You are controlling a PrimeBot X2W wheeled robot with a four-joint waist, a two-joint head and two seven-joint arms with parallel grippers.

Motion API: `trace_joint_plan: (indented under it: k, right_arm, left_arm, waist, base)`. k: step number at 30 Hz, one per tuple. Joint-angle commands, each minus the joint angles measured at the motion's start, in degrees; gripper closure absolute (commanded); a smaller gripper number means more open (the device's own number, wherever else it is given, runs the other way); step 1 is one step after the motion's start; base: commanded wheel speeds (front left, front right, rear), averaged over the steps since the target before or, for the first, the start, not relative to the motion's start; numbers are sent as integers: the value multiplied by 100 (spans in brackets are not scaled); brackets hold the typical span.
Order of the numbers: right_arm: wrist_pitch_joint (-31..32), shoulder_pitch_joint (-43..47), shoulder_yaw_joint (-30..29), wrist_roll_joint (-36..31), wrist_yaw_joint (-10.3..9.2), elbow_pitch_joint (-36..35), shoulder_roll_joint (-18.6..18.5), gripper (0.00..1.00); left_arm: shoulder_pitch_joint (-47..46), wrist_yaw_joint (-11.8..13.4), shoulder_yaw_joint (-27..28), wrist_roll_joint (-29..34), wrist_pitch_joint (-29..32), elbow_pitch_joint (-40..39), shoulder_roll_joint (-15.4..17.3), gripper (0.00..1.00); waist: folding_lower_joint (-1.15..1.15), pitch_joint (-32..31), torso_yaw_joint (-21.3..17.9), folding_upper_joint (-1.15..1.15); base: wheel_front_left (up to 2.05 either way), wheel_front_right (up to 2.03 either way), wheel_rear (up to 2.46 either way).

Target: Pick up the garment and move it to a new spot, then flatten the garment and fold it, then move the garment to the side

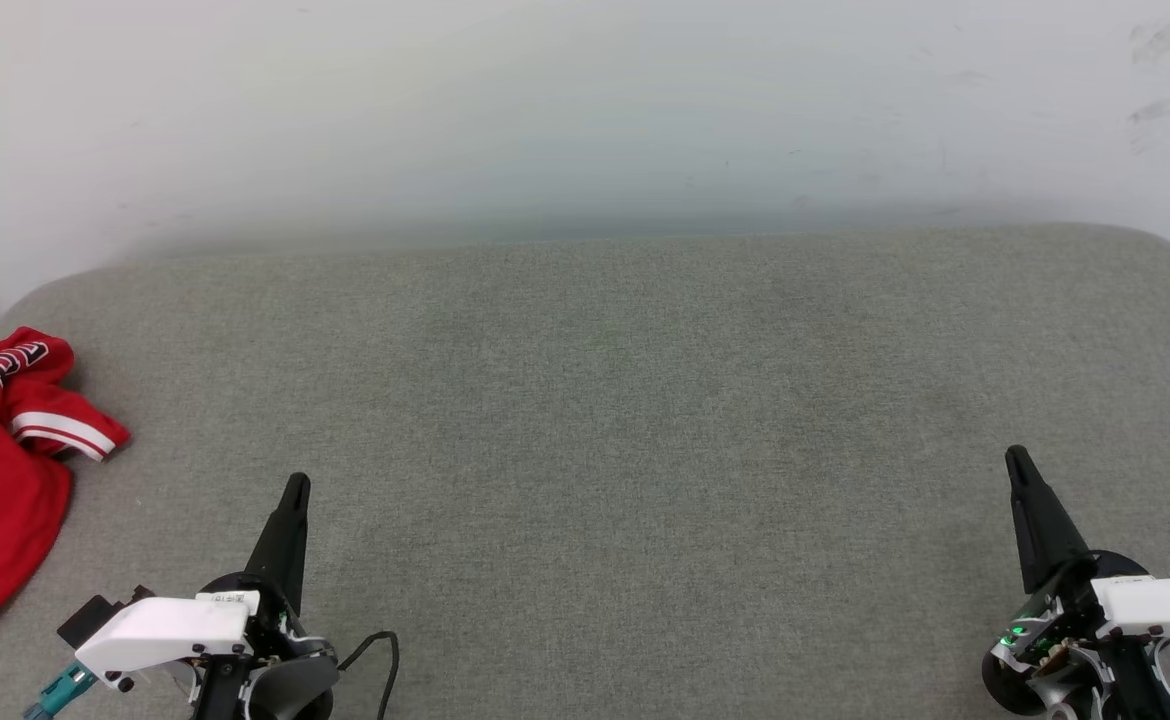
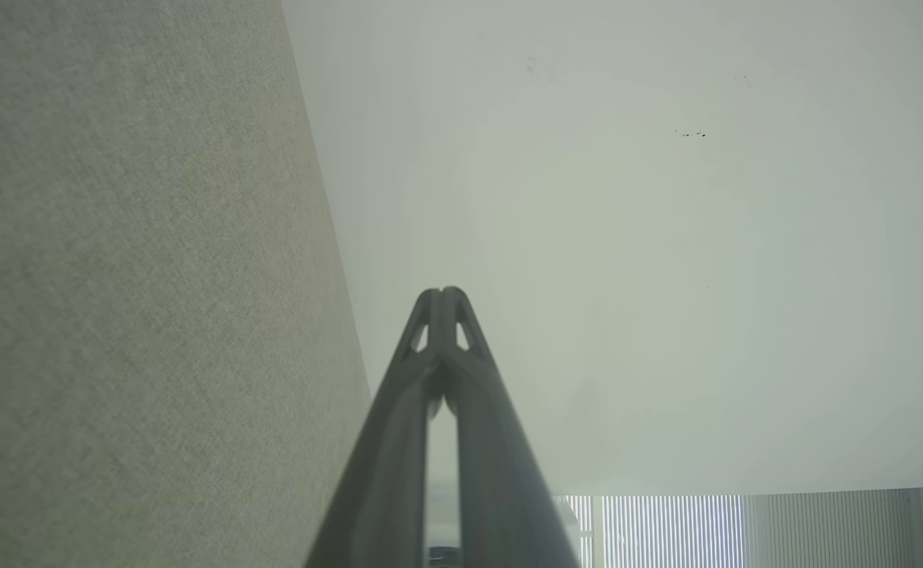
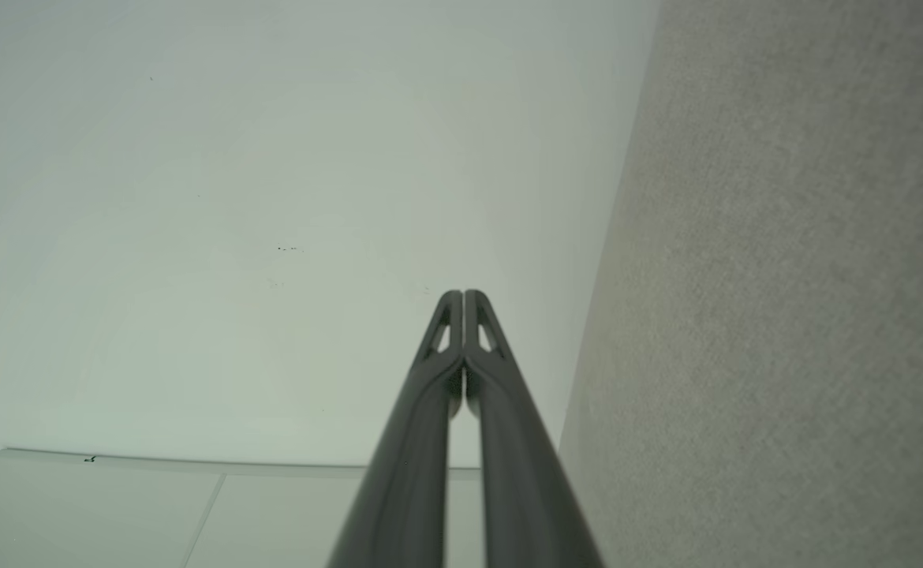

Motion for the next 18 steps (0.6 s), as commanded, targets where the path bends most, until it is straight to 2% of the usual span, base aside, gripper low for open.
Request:
trace_joint_plan:
  k: [1,18]
  right_arm:
    - [4,-71,1,-27,-2,2,19,100]
    - [3,-71,2,-27,-2,2,19,100]
  left_arm:
    - [-42,-12,12,9,10,2,-6,100]
    - [-42,-12,11,9,10,2,-6,100]
  waist:
    - [0,0,0,0]
    - [0,0,0,0]
  base:
    - [0,0,0]
    - [0,0,0]
